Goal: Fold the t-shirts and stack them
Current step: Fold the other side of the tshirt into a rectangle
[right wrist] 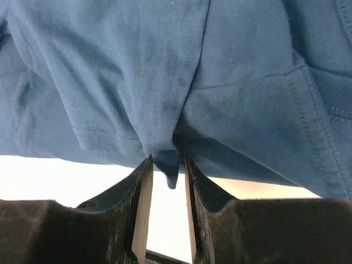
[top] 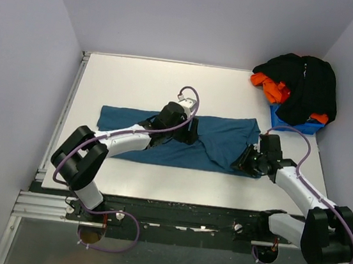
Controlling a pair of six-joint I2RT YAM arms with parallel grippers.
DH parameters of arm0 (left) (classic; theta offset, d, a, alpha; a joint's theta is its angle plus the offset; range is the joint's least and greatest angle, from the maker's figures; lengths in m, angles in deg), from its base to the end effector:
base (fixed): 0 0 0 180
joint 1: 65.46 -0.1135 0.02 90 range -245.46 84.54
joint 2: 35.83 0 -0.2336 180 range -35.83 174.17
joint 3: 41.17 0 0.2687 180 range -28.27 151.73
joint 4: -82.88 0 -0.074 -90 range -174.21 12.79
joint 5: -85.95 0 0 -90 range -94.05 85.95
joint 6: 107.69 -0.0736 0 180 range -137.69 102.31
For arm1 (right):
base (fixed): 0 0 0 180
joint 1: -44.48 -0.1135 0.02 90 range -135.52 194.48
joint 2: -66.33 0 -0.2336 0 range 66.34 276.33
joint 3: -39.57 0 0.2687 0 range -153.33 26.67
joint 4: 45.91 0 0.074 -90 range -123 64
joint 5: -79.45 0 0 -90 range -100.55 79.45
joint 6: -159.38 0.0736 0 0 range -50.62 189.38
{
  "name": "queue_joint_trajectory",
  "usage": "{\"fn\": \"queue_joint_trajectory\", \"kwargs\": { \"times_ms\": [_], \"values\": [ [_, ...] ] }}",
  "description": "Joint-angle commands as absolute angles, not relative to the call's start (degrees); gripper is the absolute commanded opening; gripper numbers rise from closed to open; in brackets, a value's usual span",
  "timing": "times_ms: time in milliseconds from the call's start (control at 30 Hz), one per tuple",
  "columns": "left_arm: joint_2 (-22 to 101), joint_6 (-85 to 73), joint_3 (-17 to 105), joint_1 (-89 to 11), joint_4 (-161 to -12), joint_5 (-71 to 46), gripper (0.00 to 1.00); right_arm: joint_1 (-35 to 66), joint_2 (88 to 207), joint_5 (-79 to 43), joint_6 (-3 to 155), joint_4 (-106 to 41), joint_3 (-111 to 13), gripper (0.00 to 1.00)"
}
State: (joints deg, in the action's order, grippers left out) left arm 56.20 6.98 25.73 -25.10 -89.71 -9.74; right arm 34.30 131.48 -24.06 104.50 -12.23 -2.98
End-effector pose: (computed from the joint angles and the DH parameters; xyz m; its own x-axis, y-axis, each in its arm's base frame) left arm 0.2968 -0.2618 0.1536 -0.6680 0.0226 -0.7438 0.4724 0.7852 -0.4003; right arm 0.2437 0.0612 0.1011 -0.8419 0.4171 -0.3423 0.2260 0.8486 0.4783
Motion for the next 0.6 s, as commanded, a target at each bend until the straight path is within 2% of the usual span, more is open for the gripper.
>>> {"fn": "queue_joint_trajectory", "kwargs": {
  "times_ms": [0, 67, 200, 267, 567],
  "values": [
    [57.86, 1.48, 29.03, -22.40, -90.37, -13.80, 0.73, 33.84, 133.66, -27.86, 105.33, -14.81, -2.51, 0.37],
    [57.86, -0.19, 29.30, -21.52, -89.75, -13.80, 0.73, 33.84, 134.01, -28.74, 105.59, -14.99, -2.95, 0.33],
    [57.60, -1.86, 28.69, -20.29, -90.10, -14.16, 0.73, 33.84, 133.40, -30.93, 106.56, -14.38, -4.70, 0.08],
    [57.51, -2.57, 28.51, -19.85, -90.01, -14.24, 0.72, 33.93, 133.31, -31.90, 107.26, -13.24, -6.45, 0.01],
    [58.48, -6.79, 28.42, -15.98, -89.93, -8.10, 0.70, 33.93, 137.34, -31.90, 111.48, -11.65, -17.17, 0.01]
  ]
}}
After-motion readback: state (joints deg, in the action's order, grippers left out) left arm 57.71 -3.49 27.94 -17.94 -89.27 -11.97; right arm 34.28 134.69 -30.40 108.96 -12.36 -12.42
